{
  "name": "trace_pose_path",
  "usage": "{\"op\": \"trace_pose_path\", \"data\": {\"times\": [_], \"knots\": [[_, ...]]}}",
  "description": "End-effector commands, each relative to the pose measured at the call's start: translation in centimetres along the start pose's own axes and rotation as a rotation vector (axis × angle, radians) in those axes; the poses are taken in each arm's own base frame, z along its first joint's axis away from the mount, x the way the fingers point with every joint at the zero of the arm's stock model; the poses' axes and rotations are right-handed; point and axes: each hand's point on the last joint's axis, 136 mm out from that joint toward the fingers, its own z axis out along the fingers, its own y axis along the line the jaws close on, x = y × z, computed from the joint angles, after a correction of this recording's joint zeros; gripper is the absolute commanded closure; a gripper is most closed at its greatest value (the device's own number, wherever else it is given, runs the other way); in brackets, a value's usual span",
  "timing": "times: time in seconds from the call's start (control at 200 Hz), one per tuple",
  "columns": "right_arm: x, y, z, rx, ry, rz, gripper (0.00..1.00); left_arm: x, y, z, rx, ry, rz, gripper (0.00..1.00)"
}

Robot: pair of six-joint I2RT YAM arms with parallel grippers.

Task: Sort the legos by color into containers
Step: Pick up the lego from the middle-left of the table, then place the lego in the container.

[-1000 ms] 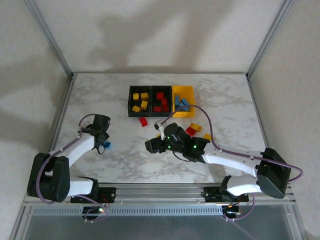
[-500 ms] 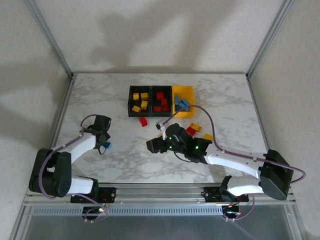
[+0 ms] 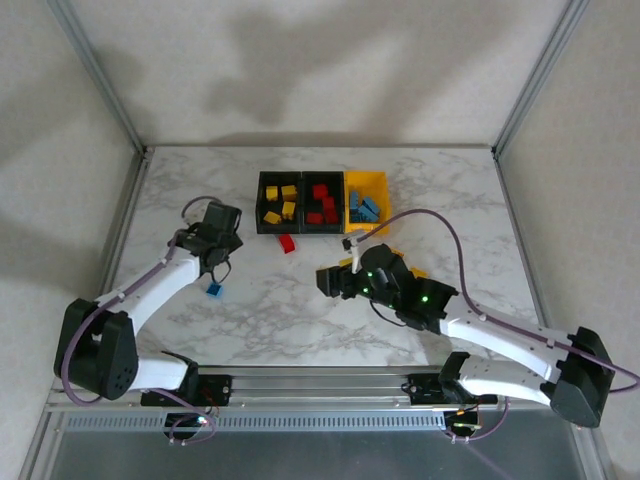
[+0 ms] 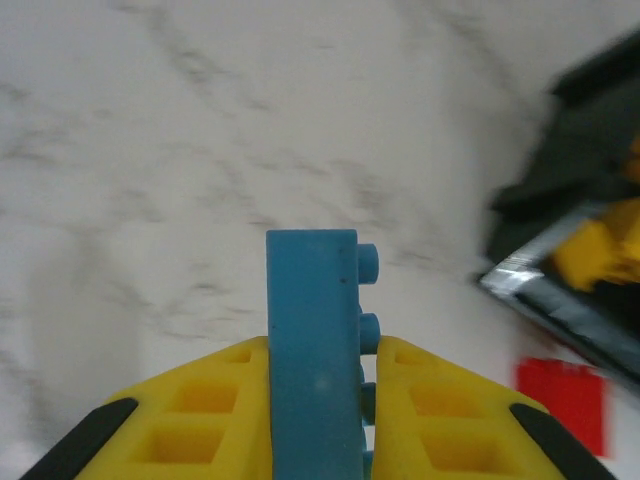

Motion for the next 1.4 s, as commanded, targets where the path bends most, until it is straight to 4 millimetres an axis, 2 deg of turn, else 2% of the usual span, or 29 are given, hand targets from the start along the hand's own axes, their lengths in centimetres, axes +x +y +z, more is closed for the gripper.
{"op": "trace_pose_path", "data": {"times": [0.0, 0.145, 0.416, 0.526, 0.616, 0.746, 0.861, 0.966, 1.182, 1.397], "knots": [[0.3, -2.8, -1.2, 0.101, -0.002, 0.065, 0.31, 1.1, -4.3, -0.5, 0.063, 0.031, 0.048, 0.82], [1.0, -5.5, -2.2, 0.195, 0.024, 0.129, 0.31, 3.3, -10.9, -1.3, 0.170, 0.065, 0.125, 0.82], [2.0, -10.8, -4.8, 0.366, 0.011, 0.272, 0.30, 8.8, -22.5, -2.4, 0.366, 0.155, 0.281, 0.81], [2.4, -12.2, -5.7, 0.408, -0.003, 0.315, 0.30, 10.1, -26.2, -2.5, 0.422, 0.169, 0.320, 0.81], [2.7, -13.0, -6.1, 0.430, -0.006, 0.333, 0.29, 11.1, -28.4, -2.1, 0.451, 0.191, 0.343, 0.81], [2.9, -14.3, -6.6, 0.470, -0.011, 0.358, 0.29, 11.9, -31.0, -1.4, 0.486, 0.202, 0.365, 0.81], [2.7, -14.4, -6.6, 0.466, -0.018, 0.360, 0.29, 12.0, -33.0, -0.4, 0.504, 0.187, 0.382, 0.81], [2.6, -14.4, -6.7, 0.464, -0.021, 0.358, 0.29, 12.0, -34.4, 1.5, 0.478, 0.159, 0.399, 0.81], [2.7, -14.9, -7.2, 0.481, -0.024, 0.362, 0.29, 11.7, -36.3, 5.6, 0.447, 0.156, 0.377, 0.79], [2.7, -15.4, -7.9, 0.492, -0.039, 0.369, 0.29, 10.9, -36.9, 7.3, 0.487, 0.170, 0.318, 0.76]]}}
